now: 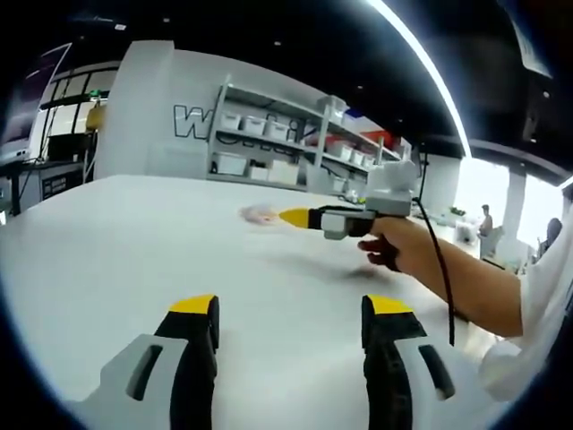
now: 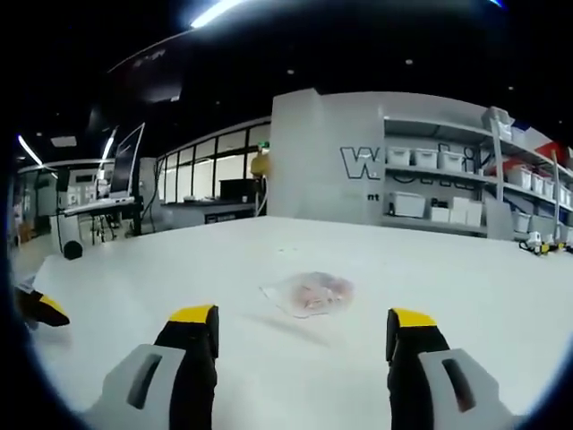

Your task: Open the resealable bag by pulling the two sides of the seal apart until the entire bag opening is separated and visibly accessible.

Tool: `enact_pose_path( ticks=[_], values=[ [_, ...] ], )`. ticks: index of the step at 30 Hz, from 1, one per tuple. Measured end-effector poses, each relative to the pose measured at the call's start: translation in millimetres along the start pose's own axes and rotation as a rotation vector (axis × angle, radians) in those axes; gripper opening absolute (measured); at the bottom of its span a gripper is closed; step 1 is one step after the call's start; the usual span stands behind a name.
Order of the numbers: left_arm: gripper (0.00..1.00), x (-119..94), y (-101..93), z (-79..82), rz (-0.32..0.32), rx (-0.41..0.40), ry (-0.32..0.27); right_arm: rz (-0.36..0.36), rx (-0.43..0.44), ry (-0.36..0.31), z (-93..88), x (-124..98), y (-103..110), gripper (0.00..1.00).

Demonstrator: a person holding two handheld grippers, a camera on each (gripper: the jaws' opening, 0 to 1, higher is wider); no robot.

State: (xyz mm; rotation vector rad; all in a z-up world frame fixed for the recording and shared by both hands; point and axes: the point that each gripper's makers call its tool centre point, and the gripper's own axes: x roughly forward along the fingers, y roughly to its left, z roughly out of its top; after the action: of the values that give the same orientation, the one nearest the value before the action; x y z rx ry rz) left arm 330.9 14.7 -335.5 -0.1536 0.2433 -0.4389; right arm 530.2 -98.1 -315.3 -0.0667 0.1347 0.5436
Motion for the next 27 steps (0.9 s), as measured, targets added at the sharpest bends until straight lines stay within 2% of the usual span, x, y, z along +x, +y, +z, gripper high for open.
enact_pose_path(
  ticks=[11, 27],
  values=[
    [0.64, -1.2, -0.6, 0.4, 0.001, -0.001, -0.005, 0.001, 0.002, -0.017, 3.8, -15.6, 3.3, 0.77],
    [0.64, -1.4, -2.2, -1.1, -0.001, 0.003, -0.001, -0.001, 0.006, -0.015, 1.5, -20.8, 1.5, 0.75]
  ],
)
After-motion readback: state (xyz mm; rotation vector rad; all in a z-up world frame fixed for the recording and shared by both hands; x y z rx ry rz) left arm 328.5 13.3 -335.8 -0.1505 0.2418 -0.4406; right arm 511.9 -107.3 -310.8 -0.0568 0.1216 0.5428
